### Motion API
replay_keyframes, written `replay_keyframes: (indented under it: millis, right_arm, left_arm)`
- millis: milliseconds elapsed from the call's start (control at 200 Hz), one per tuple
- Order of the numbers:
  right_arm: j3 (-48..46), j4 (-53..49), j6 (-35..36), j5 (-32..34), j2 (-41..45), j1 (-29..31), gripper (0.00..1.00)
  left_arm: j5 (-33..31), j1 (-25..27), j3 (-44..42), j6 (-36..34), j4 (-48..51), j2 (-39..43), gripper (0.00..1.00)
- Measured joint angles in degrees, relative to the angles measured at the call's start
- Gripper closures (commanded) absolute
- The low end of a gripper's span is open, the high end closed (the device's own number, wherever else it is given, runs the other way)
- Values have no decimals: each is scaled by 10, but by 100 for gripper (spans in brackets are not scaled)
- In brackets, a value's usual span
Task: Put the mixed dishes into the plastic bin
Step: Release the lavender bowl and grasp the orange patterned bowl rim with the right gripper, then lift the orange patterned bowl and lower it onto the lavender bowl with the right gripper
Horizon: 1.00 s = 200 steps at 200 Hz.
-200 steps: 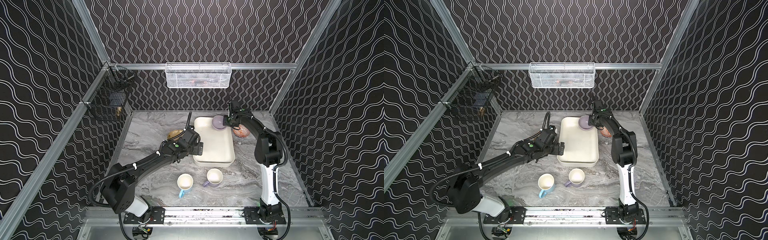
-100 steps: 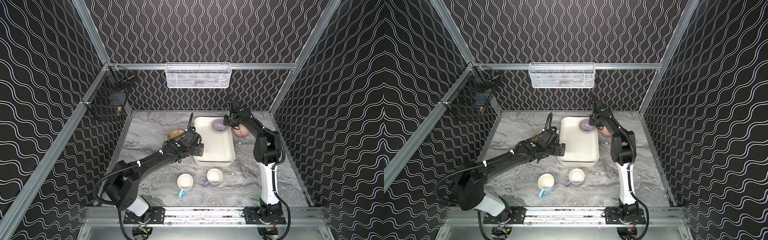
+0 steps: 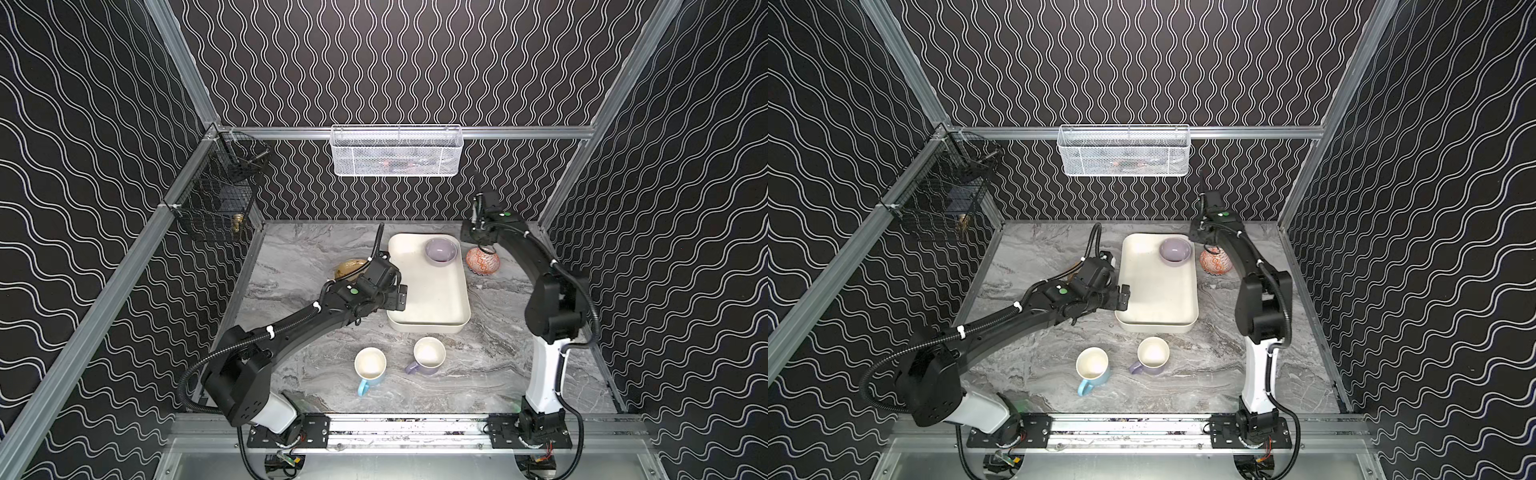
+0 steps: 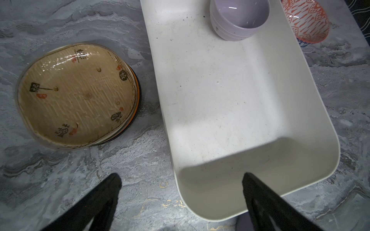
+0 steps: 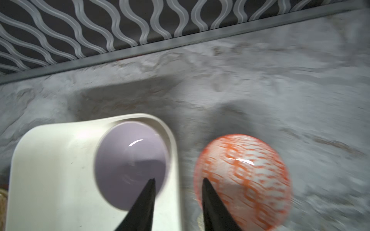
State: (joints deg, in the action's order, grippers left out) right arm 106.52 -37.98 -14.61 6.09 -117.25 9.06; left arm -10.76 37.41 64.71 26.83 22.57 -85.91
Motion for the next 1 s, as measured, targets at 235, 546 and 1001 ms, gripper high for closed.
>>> replay_keyframes:
  millis: [235,546,1001]
  right_arm:
    - [-134,19,-17,-11,46,-92,48]
    - [-183,59,-31,-77,40,-123,49]
    - [-181,71,-42,-116,-14,-126,82]
  left_arm:
    - [-2,1,-3,0,1,22,1]
    - [-41,4,-3,0,14,45,2]
    - [-85,4,-9,-15,14,55,1]
